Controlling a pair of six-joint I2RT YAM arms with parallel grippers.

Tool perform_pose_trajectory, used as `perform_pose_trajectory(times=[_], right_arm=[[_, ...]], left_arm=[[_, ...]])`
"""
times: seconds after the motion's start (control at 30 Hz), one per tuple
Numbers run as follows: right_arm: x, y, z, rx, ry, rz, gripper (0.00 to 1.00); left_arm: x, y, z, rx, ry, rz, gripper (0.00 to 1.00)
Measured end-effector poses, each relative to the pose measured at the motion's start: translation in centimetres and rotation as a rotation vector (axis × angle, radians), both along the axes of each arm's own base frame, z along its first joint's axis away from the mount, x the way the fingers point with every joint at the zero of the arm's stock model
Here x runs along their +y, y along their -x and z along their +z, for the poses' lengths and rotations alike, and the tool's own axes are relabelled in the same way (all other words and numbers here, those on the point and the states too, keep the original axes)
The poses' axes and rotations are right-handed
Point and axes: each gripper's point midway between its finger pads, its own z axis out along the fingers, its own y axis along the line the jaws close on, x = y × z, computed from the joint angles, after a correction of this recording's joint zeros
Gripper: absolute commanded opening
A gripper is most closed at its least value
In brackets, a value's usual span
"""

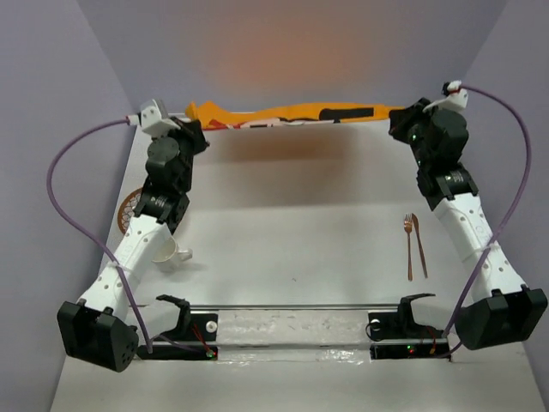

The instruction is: Set the dinner table for one person

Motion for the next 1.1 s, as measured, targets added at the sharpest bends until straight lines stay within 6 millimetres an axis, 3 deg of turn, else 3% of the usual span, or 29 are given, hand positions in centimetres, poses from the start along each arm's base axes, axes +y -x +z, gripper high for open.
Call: perform_pose_trajectory(times=[0.03,0.07,0.17,0.2,0.23,0.27,0.3,0.33,0.4,0.43,0.6,0.83,0.9,0.93,0.97,1.0,1.03,1.1], right_arm=[[0.0,0.1,-1.2,0.011,-0.003,0.002,0.0],[0.1,0.3,-4.1,0.052,-0.012,0.004,0.0],[0.2,1.3,-14.8,0.249,-0.029,0.006,0.0],[0.2,1.9,-18.3,0.323,-0.032,0.004,0.0],[0.2,2.8,-22.0,0.407,-0.036,0.004,0.0],[0.3,4.1,-25.9,0.496,-0.046,0.004,0.0],[0.3,4.6,-27.3,0.528,-0.05,0.003,0.0],[0.3,6.3,-30.5,0.611,-0.058,0.0,0.0],[0.3,7.8,-33.0,0.671,-0.071,-0.003,0.0],[0.3,8.4,-33.8,0.692,-0.079,-0.005,0.0],[0.4,10.1,-35.9,0.727,-0.124,-0.015,0.0],[0.4,12.5,-36.1,0.711,-0.187,-0.024,0.0],[0.4,13.0,-35.5,0.696,-0.206,-0.026,0.0],[0.4,13.1,-35.3,0.688,-0.208,-0.025,0.0],[0.4,13.2,-34.9,0.678,-0.214,-0.021,0.0],[0.5,13.3,-34.6,0.672,-0.22,-0.017,0.0],[0.5,13.4,-34.3,0.668,-0.224,-0.014,0.01],[0.7,13.8,-34.1,0.661,-0.229,-0.003,0.07]], left_arm=[[-0.1,0.3,-2.8,0.037,0.007,-0.008,0.0],[-0.1,0.6,-5.8,0.085,0.007,-0.013,0.0],[-0.2,1.8,-15.3,0.253,0.002,-0.028,0.0],[-0.2,2.7,-19.5,0.336,0.001,-0.035,0.0],[-0.2,3.5,-22.1,0.385,0.005,-0.04,0.0],[-0.2,4.4,-24.5,0.43,0.011,-0.046,0.0],[-0.2,5.2,-26.5,0.473,0.018,-0.052,0.0],[-0.2,5.8,-27.9,0.503,0.02,-0.06,0.0],[-0.3,6.7,-30.0,0.543,0.03,-0.071,0.0],[-0.3,7.3,-31.0,0.556,0.035,-0.075,0.0],[-0.2,8.5,-32.0,0.539,0.053,-0.091,0.0],[-0.6,9.7,-30.9,0.472,0.09,-0.136,0.03],[-0.7,9.9,-30.2,0.445,0.104,-0.146,0.3],[-0.7,10.1,-29.9,0.432,0.11,-0.151,0.3],[-0.7,10.3,-29.5,0.415,0.118,-0.154,0.54],[-0.7,10.4,-29.3,0.406,0.125,-0.154,0.71],[-0.6,10.5,-28.8,0.39,0.126,-0.154,0.71],[-0.5,10.7,-27.7,0.359,0.146,-0.152,0.83]])
